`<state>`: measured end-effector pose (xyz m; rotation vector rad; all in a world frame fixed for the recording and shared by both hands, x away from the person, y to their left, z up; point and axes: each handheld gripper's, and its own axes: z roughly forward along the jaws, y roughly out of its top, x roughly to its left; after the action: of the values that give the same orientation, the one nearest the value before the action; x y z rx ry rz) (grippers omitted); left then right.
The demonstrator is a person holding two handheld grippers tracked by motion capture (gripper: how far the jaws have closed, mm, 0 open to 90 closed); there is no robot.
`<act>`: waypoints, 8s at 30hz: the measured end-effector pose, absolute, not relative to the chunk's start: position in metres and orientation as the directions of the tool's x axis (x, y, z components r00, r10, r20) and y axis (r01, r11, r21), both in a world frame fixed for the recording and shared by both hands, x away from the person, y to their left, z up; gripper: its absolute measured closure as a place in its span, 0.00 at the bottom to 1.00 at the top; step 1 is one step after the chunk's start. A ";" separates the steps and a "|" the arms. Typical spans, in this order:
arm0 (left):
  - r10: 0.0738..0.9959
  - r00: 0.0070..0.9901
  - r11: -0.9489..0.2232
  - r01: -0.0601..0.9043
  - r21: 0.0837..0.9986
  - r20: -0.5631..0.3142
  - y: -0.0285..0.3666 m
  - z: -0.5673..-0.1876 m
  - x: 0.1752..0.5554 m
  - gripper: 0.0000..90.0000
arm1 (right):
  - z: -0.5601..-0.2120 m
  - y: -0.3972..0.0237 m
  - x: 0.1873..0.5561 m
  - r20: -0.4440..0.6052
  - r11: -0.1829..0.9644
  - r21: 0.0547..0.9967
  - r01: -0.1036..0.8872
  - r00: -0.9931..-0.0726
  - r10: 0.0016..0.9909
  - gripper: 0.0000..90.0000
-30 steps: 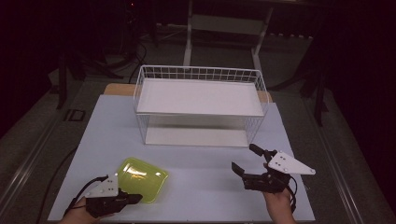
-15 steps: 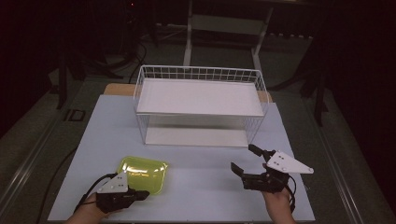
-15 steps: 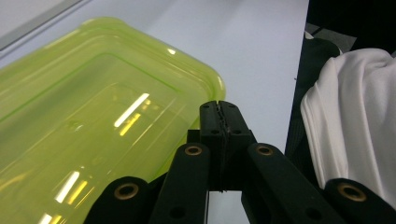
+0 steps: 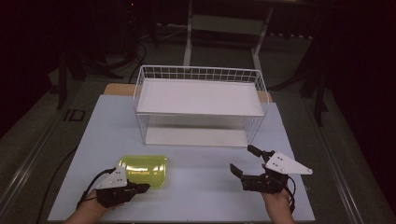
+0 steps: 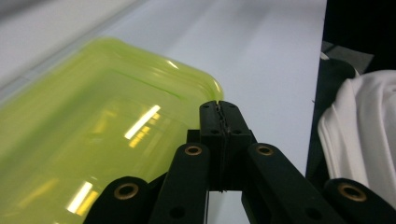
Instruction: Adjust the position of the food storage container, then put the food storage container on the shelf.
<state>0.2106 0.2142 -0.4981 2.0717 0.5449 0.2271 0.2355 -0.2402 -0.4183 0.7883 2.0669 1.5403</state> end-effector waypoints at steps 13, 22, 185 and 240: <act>0.681 0.732 -0.413 0.371 0.832 0.011 0.304 -0.510 0.231 1.00 | -0.420 -0.239 0.237 -0.011 0.227 0.956 0.188 -0.746 0.666 0.15; 0.682 0.731 -0.389 0.390 0.835 -0.024 0.305 -0.525 0.234 1.00 | -0.421 -0.238 0.239 -0.001 0.226 0.953 0.201 -0.747 0.665 0.15; 0.651 0.647 -0.269 0.686 0.676 -0.397 0.113 -0.504 0.261 0.85 | -0.487 -0.203 0.267 0.303 0.323 0.647 0.691 -0.621 0.723 0.82; 0.738 0.574 -0.155 0.656 0.739 -0.355 0.122 -0.494 0.329 0.90 | -0.478 -0.186 0.345 0.302 0.217 0.702 0.678 -0.560 0.771 0.85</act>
<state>0.3286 0.1223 -0.4942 1.8671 1.1304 0.1099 0.3452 -0.1861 -0.4778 1.4133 2.3610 1.2680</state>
